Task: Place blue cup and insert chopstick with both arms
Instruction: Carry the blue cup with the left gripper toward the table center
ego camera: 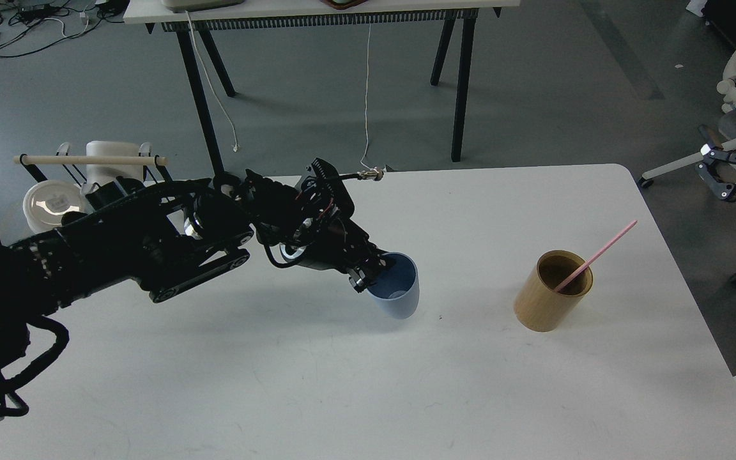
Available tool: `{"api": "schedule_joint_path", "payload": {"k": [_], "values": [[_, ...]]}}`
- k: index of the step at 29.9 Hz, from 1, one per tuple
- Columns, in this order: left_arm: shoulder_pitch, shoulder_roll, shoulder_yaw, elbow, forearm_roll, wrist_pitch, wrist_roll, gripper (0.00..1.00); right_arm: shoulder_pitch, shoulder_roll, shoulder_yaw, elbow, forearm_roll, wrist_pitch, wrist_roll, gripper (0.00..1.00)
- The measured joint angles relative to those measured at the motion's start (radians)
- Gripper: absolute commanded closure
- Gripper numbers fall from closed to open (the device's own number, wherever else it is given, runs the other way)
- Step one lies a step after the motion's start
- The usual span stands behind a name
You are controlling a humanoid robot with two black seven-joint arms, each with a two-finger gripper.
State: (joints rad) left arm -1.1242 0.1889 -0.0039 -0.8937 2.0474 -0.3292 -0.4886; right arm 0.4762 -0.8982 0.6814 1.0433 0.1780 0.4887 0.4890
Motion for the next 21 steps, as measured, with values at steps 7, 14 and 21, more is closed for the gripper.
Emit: {"api": "schedule_joint_path", "payload": {"k": [7, 14, 21], "values": [[-0.024, -0.095, 0.085, 0.072, 0.034, 0.000, 0.000, 1.00, -0.013, 0.001, 0.000, -0.007, -0.001, 0.000, 0.000, 0.00], [-0.018, -0.082, 0.087, 0.077, 0.038, -0.001, 0.000, 0.96, -0.018, 0.003, 0.001, -0.011, -0.002, 0.000, 0.000, 0.00], [-0.017, -0.071, 0.080, 0.075, 0.025, -0.007, 0.000, 0.90, -0.018, 0.008, 0.001, -0.010, -0.002, 0.000, 0.000, 0.00]]}}
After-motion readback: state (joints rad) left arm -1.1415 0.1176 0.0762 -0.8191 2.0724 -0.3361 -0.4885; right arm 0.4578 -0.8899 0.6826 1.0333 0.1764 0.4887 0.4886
